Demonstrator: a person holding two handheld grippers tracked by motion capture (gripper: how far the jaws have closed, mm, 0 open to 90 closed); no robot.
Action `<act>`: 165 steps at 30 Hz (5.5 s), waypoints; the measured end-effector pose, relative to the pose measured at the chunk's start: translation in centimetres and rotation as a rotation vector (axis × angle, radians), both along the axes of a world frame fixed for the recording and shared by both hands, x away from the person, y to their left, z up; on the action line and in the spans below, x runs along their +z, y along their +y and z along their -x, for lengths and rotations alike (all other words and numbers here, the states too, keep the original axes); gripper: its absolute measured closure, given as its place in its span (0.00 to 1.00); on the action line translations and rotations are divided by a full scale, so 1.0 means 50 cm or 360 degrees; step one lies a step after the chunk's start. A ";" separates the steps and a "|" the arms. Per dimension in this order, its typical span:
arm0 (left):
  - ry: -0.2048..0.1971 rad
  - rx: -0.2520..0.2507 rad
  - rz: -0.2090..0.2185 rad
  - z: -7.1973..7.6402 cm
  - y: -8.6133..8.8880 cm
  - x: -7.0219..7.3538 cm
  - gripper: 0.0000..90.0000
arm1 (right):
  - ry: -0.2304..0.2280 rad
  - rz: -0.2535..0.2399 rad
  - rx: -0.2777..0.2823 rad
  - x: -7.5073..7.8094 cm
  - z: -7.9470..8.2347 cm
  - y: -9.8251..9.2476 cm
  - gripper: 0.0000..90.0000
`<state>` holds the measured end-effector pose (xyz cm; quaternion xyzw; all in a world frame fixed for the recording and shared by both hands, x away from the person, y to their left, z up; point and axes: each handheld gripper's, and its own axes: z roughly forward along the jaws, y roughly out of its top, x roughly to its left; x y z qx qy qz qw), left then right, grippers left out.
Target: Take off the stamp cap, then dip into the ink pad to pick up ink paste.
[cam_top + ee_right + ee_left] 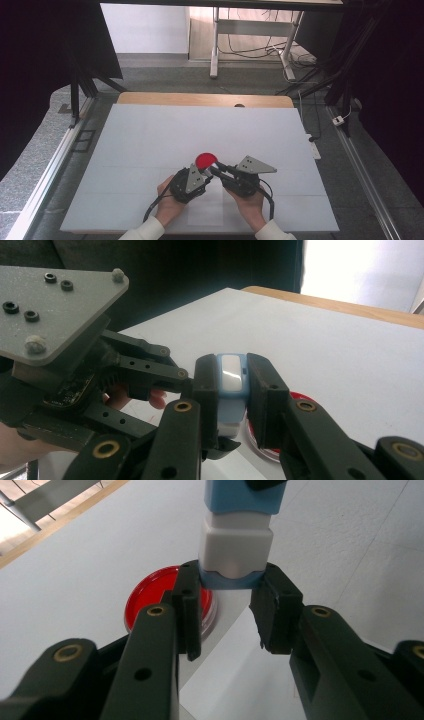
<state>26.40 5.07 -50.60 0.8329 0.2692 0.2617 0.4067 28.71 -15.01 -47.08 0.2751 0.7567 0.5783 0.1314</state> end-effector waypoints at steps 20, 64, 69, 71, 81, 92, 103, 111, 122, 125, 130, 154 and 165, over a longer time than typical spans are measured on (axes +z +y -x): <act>0.0038 -0.0002 0.0052 -0.002 0.004 -0.003 0.73 | 0.0018 -0.0013 -0.0019 -0.003 0.000 -0.001 0.83; 0.0011 -0.0005 0.0082 -0.005 0.047 0.001 0.73 | 0.0021 -0.0059 -0.0054 0.008 -0.010 -0.025 0.83; 0.0000 0.0002 0.0074 -0.001 0.057 0.004 0.73 | 0.0020 -0.0059 -0.0053 0.007 -0.010 -0.026 0.83; -0.0005 0.0006 0.0077 0.001 0.062 0.006 0.73 | 0.0018 -0.0062 -0.0051 0.007 -0.010 -0.025 0.83; -0.0004 0.0001 0.0079 0.010 0.086 0.011 0.73 | 0.0006 -0.0052 -0.0050 0.006 -0.011 -0.027 0.83; -0.0009 0.0038 0.0105 0.023 0.129 0.019 0.72 | -0.0012 -0.0019 -0.0049 0.003 -0.011 -0.026 0.83; 0.0009 0.0082 0.0158 0.043 0.181 0.024 0.72 | -0.0022 -0.0004 -0.0052 0.002 -0.011 -0.027 0.83; 0.0022 0.0118 0.0163 0.063 0.212 0.014 0.72 | -0.0029 -0.0001 -0.0066 0.003 -0.013 -0.031 0.83; 0.0026 0.0178 0.0167 0.093 0.263 0.005 0.72 | -0.0048 0.0013 -0.0085 0.004 -0.014 -0.034 0.83; 0.0041 0.0197 0.0175 0.098 0.276 0.000 0.72 | -0.0053 0.0017 -0.0086 0.005 -0.014 -0.034 0.83; 0.0040 0.0219 0.0188 0.098 0.287 -0.002 0.72 | -0.0061 0.0012 -0.0088 0.007 -0.014 -0.037 0.83; 0.0060 0.0229 0.0175 0.091 0.293 -0.008 0.72 | -0.0073 0.0073 -0.0059 0.019 -0.043 -0.040 0.83; 0.0068 0.0220 0.0163 0.089 0.291 -0.010 0.72 | -0.0036 0.0164 0.0030 0.032 -0.076 -0.028 0.83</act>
